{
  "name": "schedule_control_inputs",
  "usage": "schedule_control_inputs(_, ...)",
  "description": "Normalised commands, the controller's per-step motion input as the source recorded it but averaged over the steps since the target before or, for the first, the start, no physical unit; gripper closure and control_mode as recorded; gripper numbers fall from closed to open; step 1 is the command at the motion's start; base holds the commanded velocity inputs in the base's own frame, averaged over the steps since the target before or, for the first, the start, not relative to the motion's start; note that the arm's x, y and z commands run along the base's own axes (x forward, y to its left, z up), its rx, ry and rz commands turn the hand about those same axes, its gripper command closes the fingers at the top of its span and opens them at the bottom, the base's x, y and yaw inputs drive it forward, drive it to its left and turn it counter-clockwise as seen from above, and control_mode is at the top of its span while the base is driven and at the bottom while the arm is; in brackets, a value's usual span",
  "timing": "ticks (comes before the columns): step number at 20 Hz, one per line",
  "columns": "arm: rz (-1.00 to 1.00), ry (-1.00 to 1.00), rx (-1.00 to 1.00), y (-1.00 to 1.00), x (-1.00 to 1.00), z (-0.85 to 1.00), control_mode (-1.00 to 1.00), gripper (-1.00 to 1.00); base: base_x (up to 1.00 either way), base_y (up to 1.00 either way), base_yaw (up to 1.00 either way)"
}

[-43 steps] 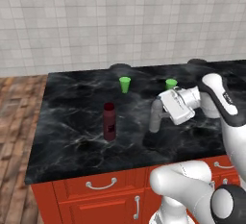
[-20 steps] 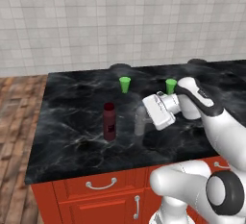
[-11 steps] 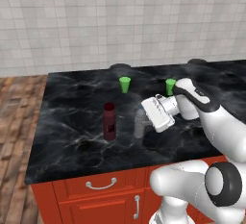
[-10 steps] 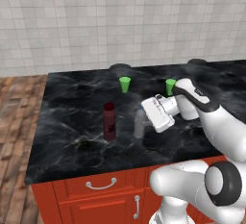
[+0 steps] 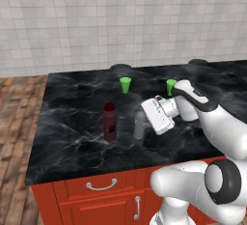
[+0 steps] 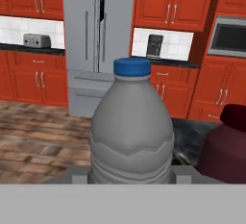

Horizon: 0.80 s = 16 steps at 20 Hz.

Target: Place the drinks on the dining counter in a tight cluster.

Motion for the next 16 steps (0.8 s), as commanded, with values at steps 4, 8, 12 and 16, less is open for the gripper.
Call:
schedule_control_inputs(4, 0.00, -0.03, 0.00, 0.04, 0.14, -0.11, -1.00, 1.00, 0.00, 0.00, 0.00)
schedule_control_inputs(8, 0.00, 0.00, 0.00, 0.06, 0.21, -0.22, -1.00, 1.00, 0.00, 0.00, 0.00)
schedule_control_inputs(12, 0.00, 0.00, 0.00, 0.00, 0.28, -0.22, -1.00, 1.00, 0.00, 0.00, 0.00)
schedule_control_inputs(16, 0.00, 0.00, 0.00, 0.00, 0.28, -0.25, -1.00, 1.00, 0.00, 0.00, 0.00)
